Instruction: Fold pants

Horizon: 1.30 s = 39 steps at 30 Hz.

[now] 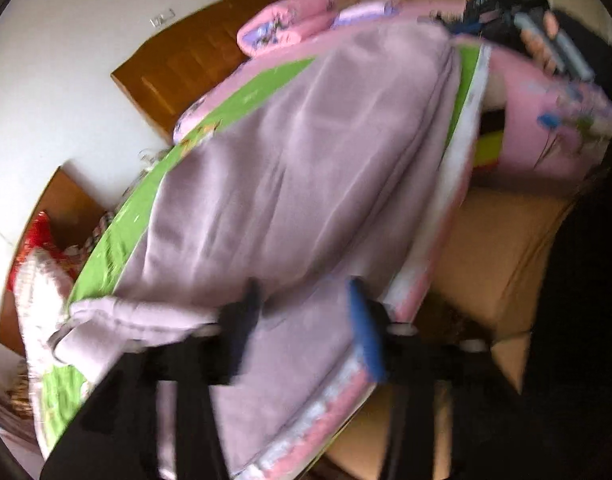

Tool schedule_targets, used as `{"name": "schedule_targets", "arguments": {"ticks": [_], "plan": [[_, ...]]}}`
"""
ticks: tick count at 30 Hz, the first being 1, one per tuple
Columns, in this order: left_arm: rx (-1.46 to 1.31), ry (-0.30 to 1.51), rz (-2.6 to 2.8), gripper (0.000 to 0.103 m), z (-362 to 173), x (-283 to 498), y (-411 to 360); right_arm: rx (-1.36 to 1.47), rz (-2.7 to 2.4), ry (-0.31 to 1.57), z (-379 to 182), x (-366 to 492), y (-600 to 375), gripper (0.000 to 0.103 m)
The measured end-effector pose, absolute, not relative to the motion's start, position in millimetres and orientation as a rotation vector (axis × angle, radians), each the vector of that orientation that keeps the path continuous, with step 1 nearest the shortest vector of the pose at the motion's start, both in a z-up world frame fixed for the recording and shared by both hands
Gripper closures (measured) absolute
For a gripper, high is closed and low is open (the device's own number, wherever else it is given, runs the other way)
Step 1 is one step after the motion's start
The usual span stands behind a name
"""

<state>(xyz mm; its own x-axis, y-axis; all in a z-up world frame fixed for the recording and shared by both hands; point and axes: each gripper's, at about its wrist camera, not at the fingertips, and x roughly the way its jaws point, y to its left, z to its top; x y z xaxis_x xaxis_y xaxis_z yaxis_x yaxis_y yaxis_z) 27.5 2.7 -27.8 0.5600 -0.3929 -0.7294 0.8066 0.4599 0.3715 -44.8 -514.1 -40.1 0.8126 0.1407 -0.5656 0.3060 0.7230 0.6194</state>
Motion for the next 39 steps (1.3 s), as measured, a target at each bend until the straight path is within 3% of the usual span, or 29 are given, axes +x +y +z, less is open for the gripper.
{"name": "schedule_targets", "arguments": {"ticks": [6, 8, 9, 10, 11, 15, 16, 19, 20, 26, 28, 31, 33, 39], "plan": [[0.669, 0.64, -0.957, 0.042, -26, 19, -39, 0.782, -0.05, 0.61, -32, -44, -508, 0.086], [0.595, 0.672, -1.002, 0.039, -28, 22, -51, 0.782, -0.042, 0.617, -32, -42, -504, 0.078], [0.55, 0.693, -1.024, 0.038, -28, 25, -59, 0.79, -0.029, 0.626, -34, -40, -501, 0.051], [0.512, 0.706, -1.036, 0.038, -29, 27, -67, 0.806, -0.017, 0.633, -38, -39, -499, 0.006], [0.486, 0.718, -1.035, 0.038, -30, 30, -74, 0.847, 0.013, 0.624, -45, -40, -497, 0.004], [0.476, 0.746, -1.016, 0.038, -39, 34, -96, 0.833, 0.042, 0.625, -52, -39, -486, 0.005], [0.476, 0.748, -1.019, 0.039, -39, 35, -99, 0.82, 0.041, 0.623, -51, -38, -484, 0.013], [0.486, 0.742, -1.011, 0.06, -38, 34, -107, 0.741, 0.029, 0.612, -39, -36, -475, 0.022], [0.485, 0.745, -1.003, 0.062, -38, 35, -108, 0.717, 0.035, 0.614, -36, -35, -472, 0.023], [0.46, 0.762, -1.005, 0.062, -41, 40, -109, 0.687, 0.045, 0.658, -47, -20, -467, 0.038], [0.467, 0.758, -1.001, 0.066, -40, 39, -110, 0.705, 0.025, 0.653, -50, -17, -472, 0.056], [0.472, 0.748, -0.992, 0.084, -38, 37, -110, 0.719, -0.003, 0.634, -50, -16, -478, 0.077], [0.476, 0.727, -0.979, 0.091, -34, 35, -108, 0.687, -0.007, 0.614, -43, -20, -474, 0.081], [0.47, 0.657, -0.979, 0.092, -7, 26, -107, 0.585, -0.045, 0.551, -9, -27, -467, 0.086]]}}
